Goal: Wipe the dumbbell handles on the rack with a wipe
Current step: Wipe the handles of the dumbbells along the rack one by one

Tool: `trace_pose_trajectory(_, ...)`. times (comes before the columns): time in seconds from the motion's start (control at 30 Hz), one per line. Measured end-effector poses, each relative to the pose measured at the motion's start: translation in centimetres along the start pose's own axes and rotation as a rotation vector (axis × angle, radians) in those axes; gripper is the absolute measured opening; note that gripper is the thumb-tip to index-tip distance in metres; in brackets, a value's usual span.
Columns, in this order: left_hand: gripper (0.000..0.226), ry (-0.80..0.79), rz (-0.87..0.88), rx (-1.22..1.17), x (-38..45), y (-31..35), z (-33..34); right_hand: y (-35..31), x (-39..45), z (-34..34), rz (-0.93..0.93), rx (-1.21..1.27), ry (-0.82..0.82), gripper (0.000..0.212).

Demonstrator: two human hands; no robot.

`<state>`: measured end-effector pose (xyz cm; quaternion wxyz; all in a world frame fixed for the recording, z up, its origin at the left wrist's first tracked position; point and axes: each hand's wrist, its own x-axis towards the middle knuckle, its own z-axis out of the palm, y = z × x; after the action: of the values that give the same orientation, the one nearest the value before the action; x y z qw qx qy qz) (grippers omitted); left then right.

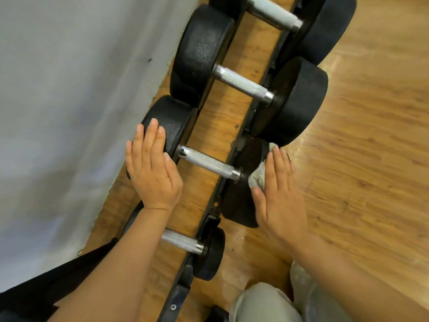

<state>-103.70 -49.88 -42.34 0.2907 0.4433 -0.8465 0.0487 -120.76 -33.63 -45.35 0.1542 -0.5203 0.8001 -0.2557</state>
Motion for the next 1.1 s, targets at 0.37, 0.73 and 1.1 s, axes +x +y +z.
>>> trace_pose_trajectory(0.37, 0.042, 0.185, 0.05, -0.022, 0.1, -0.3, 1.1, 2.2, -4.4, 1.7, -0.304, -0.049, 0.135, 0.055)
trace_pose_trajectory(0.73, 0.041, 0.278, 0.094, -0.017, 0.1, -1.0, 1.7, 0.6, 2.3, 0.3, -0.121, -0.134, 0.085, 0.075)
trace_pose_trajectory(1.1, 0.041, 0.301, 0.078, -0.025, 0.1, -0.6, 1.7, -0.3, -0.1, 1.6, -0.131, -0.259, 0.111, 0.08)
